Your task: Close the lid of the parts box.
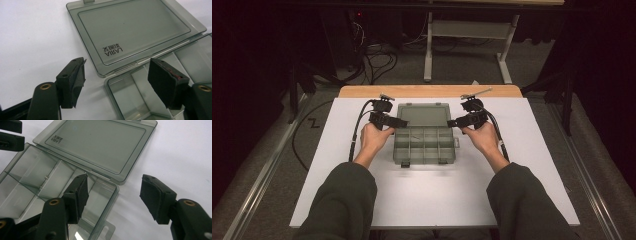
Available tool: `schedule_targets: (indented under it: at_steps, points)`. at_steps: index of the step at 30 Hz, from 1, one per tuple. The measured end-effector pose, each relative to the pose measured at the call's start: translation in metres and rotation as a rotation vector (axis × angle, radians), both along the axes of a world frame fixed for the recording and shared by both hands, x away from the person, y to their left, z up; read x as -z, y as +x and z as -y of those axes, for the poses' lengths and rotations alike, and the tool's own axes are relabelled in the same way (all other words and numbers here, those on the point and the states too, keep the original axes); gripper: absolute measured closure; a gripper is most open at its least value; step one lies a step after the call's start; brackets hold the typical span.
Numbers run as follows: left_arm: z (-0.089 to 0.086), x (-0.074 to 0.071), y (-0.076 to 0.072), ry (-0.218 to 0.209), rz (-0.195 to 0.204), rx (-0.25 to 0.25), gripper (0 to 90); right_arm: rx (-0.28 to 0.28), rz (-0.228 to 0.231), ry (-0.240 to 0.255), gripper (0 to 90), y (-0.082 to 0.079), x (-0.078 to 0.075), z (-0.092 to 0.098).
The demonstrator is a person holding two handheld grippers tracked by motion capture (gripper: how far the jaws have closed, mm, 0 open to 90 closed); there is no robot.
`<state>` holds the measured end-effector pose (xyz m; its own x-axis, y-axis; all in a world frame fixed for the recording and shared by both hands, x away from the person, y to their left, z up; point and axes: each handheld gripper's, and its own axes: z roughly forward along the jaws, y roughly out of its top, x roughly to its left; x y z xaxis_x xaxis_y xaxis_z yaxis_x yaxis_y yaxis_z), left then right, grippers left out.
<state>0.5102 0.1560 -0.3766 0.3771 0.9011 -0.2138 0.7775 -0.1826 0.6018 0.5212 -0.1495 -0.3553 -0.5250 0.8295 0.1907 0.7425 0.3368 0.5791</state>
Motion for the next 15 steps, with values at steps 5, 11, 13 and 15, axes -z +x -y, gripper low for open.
schedule_targets:
  at_steps: [5,11,13,15]
  points:
    - [0.001,0.001,0.005,-0.001,-0.014,-0.001,30.8,0.005,-0.019,-0.011,44.0,0.007,0.001,-0.005]
    - [0.006,0.002,0.011,0.012,-0.032,0.004,31.3,0.014,-0.065,-0.012,46.5,0.017,0.004,-0.012]
    - [0.006,0.003,0.013,0.007,-0.047,0.006,31.5,0.015,-0.081,-0.006,47.0,0.019,0.005,-0.013]
    - [0.006,0.005,0.015,0.009,-0.050,0.004,31.7,0.023,-0.099,-0.005,47.5,0.022,0.006,-0.015]
